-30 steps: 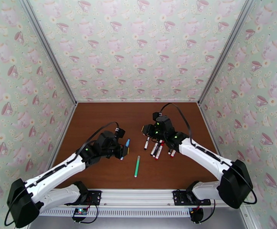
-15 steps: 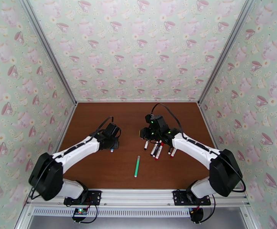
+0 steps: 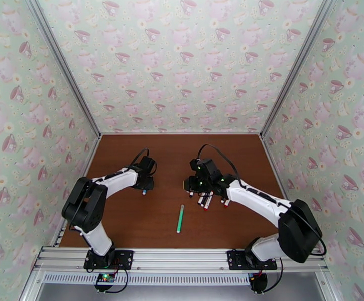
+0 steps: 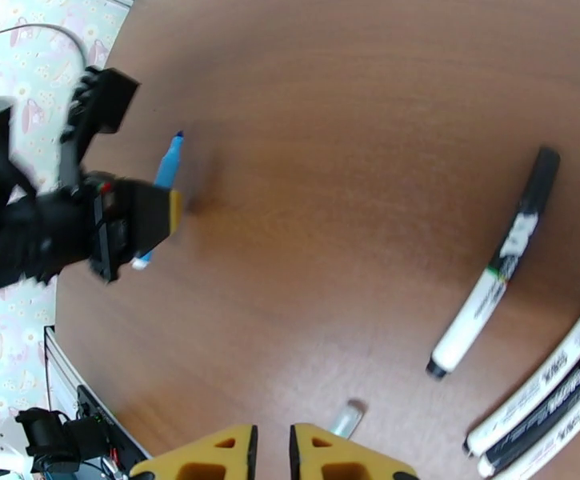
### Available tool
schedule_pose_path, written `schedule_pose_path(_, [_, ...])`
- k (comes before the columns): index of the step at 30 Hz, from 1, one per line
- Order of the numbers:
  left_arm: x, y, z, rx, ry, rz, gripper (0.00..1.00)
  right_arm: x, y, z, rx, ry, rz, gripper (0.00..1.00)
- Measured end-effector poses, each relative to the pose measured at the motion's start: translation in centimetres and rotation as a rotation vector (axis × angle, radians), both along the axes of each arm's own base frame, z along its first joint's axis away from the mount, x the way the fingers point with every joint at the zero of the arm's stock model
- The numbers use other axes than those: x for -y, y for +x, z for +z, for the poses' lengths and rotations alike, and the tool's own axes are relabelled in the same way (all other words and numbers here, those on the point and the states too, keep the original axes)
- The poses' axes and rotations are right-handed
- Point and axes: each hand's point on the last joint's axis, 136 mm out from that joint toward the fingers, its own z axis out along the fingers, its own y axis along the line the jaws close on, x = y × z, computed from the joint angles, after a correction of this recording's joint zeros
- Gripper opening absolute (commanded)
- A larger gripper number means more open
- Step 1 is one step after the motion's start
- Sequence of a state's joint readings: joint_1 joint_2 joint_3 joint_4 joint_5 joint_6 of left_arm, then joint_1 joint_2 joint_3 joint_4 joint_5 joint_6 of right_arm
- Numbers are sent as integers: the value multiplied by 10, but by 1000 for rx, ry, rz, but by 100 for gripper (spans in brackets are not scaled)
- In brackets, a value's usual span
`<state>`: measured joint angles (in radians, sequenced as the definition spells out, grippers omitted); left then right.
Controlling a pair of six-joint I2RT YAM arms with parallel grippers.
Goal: Open the pen caps
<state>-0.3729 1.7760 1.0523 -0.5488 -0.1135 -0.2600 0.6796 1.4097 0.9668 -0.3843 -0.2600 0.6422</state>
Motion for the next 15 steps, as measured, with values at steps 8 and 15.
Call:
schedule_pose_path(8, [1,5,-6,-13,-35,-7,19,15,-6,13,7,16,-81,1])
schedule_pose_path(15, [3,6,-6,-8,-42,-21,30,21,-7,-1,-27,-42,-93,1])
